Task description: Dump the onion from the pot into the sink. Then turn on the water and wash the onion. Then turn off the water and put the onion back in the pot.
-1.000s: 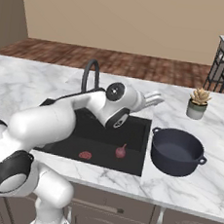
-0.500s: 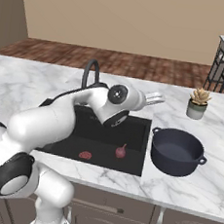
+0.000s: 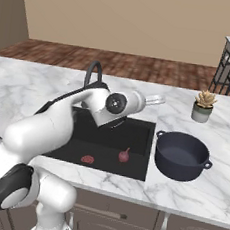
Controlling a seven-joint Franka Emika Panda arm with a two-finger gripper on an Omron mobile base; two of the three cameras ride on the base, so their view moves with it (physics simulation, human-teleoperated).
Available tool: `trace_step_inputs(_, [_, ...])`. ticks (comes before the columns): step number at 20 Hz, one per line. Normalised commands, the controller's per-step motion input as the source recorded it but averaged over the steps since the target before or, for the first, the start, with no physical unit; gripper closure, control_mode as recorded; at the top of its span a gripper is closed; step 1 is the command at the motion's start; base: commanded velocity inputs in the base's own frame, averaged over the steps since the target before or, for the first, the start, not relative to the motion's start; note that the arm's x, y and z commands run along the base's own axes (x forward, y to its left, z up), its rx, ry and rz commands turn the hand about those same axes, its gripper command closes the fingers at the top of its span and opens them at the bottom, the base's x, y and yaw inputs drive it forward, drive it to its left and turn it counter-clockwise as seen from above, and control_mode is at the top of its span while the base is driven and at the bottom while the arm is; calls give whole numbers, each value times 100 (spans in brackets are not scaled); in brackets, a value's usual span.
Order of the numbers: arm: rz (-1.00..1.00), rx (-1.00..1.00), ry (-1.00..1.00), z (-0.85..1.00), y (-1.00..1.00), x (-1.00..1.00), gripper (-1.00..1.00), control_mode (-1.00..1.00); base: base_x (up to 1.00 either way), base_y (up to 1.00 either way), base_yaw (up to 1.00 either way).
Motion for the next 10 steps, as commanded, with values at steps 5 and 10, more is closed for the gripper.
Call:
trace_step_inputs(5, [0,0,-8,0,35,0,-100,-100,0,0,0])
trace_step_inputs(10, [0,1,-1,3,27,8,-100,-100,0,0,0])
